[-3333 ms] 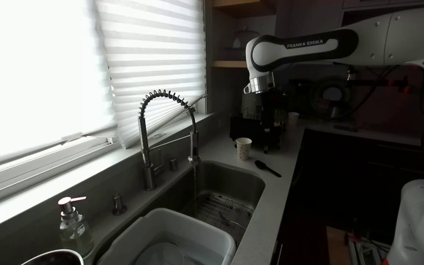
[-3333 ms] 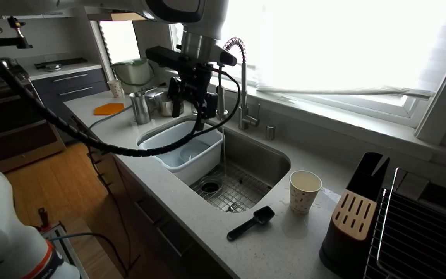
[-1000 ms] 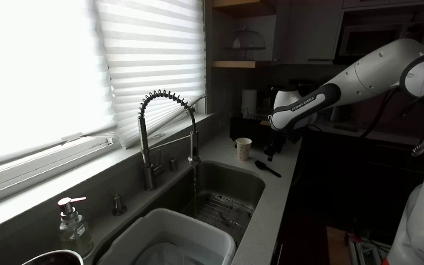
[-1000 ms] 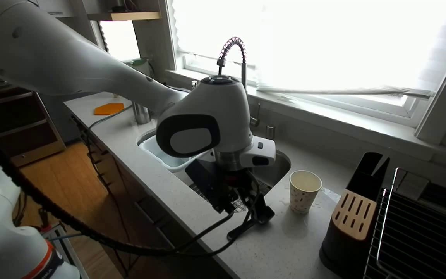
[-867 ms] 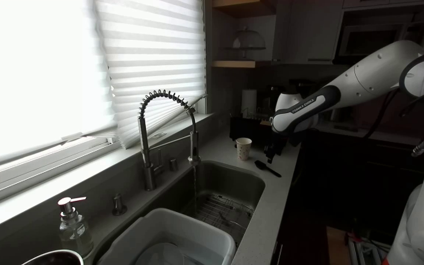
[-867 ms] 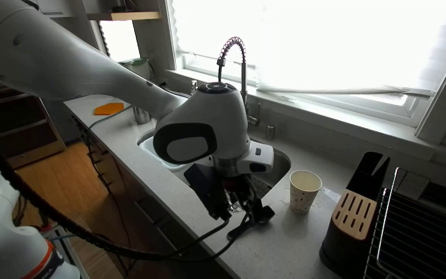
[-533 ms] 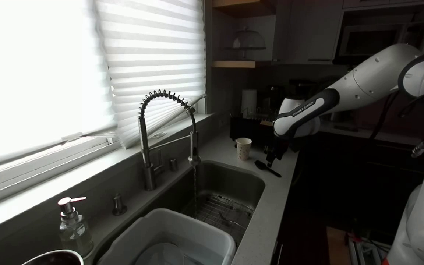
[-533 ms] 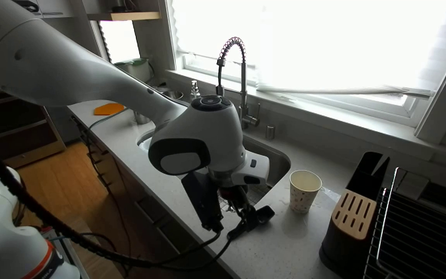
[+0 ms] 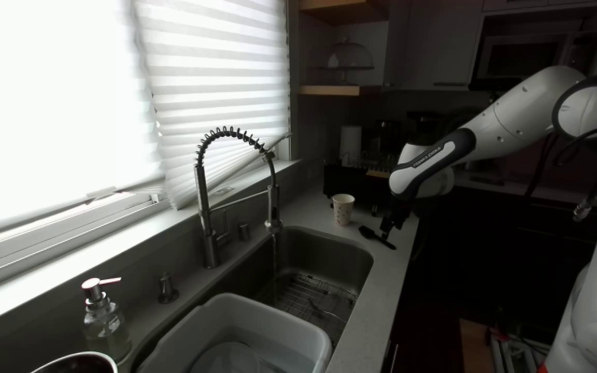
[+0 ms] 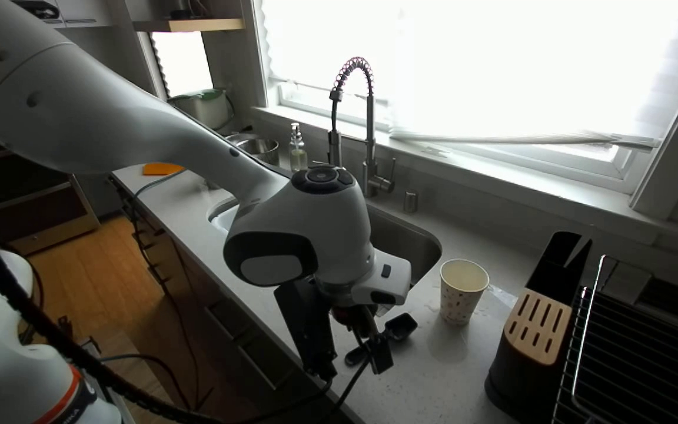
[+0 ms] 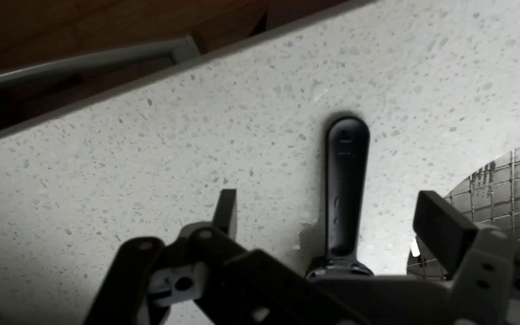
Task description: Collect some water on the black spoon and pour it into the cup
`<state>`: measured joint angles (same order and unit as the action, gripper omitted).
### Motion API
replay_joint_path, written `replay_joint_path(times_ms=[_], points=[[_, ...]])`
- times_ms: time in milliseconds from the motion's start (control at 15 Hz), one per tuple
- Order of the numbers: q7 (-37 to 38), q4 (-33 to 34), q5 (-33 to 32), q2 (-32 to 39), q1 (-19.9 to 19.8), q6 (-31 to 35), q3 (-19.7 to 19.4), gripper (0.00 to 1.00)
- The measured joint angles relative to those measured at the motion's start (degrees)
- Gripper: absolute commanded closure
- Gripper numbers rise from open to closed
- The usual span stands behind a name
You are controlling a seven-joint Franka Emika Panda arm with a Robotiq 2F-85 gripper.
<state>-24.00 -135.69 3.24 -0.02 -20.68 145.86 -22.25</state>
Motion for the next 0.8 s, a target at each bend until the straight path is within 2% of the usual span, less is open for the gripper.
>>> replay_joint_path(times_ms=[467,600,667,800], points=[[-0.58,0.01,0.57,2.77,-0.31,4.59,0.33,0.01],[-0.89,0.01,0.96,3.32,-0.31,5.50,0.68,0.25],[-0.93,0.01,1.07,3.51,-0.31,5.83,0.81,0.30],[-0.99,0.02,1.31,3.72,-0.31,6.15,1.01,0.48]])
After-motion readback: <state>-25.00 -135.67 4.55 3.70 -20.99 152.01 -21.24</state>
